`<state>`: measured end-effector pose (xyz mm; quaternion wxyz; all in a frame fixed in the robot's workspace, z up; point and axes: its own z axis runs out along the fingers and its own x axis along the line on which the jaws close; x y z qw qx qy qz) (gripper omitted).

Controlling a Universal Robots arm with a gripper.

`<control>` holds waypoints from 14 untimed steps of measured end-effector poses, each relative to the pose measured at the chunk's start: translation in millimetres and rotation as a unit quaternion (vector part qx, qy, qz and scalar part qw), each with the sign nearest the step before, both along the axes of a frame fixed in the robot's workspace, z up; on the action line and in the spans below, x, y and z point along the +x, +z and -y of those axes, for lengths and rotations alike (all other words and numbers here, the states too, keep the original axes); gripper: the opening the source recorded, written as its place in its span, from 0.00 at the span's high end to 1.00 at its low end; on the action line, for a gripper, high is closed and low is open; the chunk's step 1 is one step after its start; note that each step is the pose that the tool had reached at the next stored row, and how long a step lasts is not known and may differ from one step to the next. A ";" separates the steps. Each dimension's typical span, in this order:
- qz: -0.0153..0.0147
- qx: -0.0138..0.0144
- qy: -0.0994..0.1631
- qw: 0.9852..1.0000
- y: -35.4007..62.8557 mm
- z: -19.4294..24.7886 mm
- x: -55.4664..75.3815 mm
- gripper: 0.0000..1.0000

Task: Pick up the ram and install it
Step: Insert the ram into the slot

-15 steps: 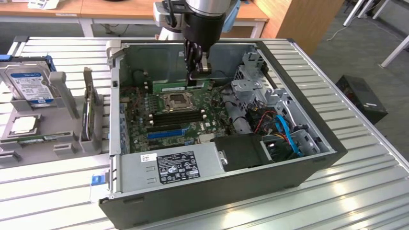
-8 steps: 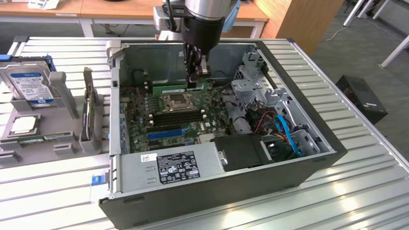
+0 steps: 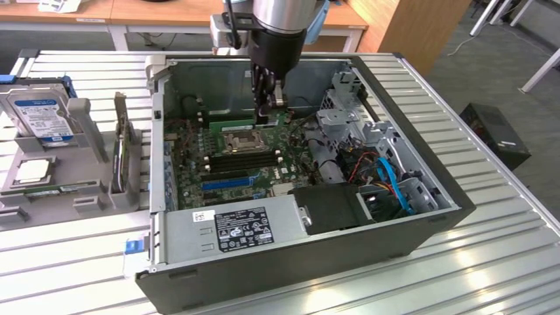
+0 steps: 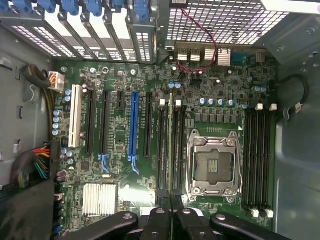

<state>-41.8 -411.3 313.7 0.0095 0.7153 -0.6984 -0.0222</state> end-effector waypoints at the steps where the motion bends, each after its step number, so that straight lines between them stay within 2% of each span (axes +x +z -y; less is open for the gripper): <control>1: 0.000 0.000 0.000 1.000 -1.0 0.0 0.0 0.88; 14: 0.000 0.000 0.000 1.000 -14.5 0.0 0.0 0.88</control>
